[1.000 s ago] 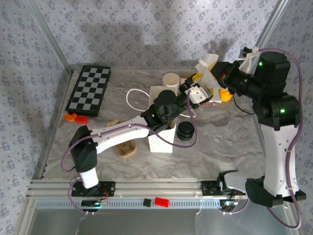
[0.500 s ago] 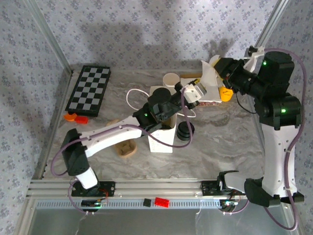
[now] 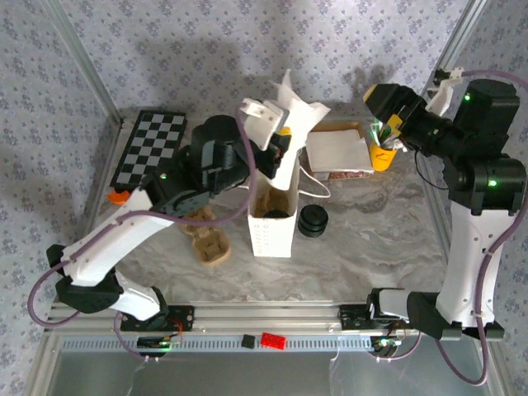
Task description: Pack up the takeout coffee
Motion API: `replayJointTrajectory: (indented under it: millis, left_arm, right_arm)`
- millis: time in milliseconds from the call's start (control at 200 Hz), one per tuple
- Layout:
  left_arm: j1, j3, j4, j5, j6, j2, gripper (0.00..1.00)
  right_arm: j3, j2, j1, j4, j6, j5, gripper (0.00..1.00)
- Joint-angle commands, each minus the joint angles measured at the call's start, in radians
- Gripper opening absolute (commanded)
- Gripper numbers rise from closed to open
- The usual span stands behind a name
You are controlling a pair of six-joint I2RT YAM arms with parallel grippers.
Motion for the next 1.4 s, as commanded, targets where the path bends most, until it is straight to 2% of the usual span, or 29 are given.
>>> replayJointTrajectory:
  millis: [0, 120, 245, 550, 860, 910, 950, 1030, 1194, 1394]
  left_arm:
    - [0.007, 0.115, -0.401, -0.083, -0.25, 0.01, 0.0]
    - [0.009, 0.181, -0.528, -0.101, -0.367, 0.045, 0.0]
    - [0.012, 0.238, -0.621, -0.12, -0.425, 0.111, 0.0]
    - [0.036, 0.389, -0.725, -0.131, -0.438, 0.312, 0.0]
    - [0.057, 0.345, -0.731, -0.124, -0.46, 0.394, 0.0]
    - [0.069, 0.343, -0.739, -0.094, -0.466, 0.404, 0.01]
    - [0.07, 0.343, -0.741, -0.085, -0.464, 0.41, 0.04]
    - [0.069, 0.34, -0.739, -0.078, -0.458, 0.412, 0.2]
    - [0.069, 0.368, -0.753, -0.08, -0.445, 0.407, 0.35]
    - [0.071, 0.381, -0.723, -0.071, -0.423, 0.413, 0.4]
  right_arm:
    - [-0.084, -0.022, 0.011, -0.035, -0.08, -0.044, 1.0]
    - [-0.19, -0.061, 0.051, -0.035, -0.129, 0.004, 1.0]
    - [-0.304, -0.096, 0.076, -0.016, -0.144, 0.016, 1.0]
    - [-0.497, -0.14, 0.098, 0.058, -0.123, 0.028, 1.0]
    - [-0.554, -0.15, 0.097, 0.105, -0.101, 0.011, 1.0]
    - [-0.555, -0.151, 0.097, 0.106, -0.1, 0.009, 1.0]
    - [-0.556, -0.152, 0.098, 0.104, -0.1, 0.01, 1.0]
    - [-0.558, -0.154, 0.096, 0.103, -0.101, 0.008, 1.0]
    - [-0.56, -0.153, 0.089, 0.111, -0.099, 0.007, 1.0]
    - [-0.563, -0.146, 0.089, 0.131, -0.094, 0.009, 1.0]
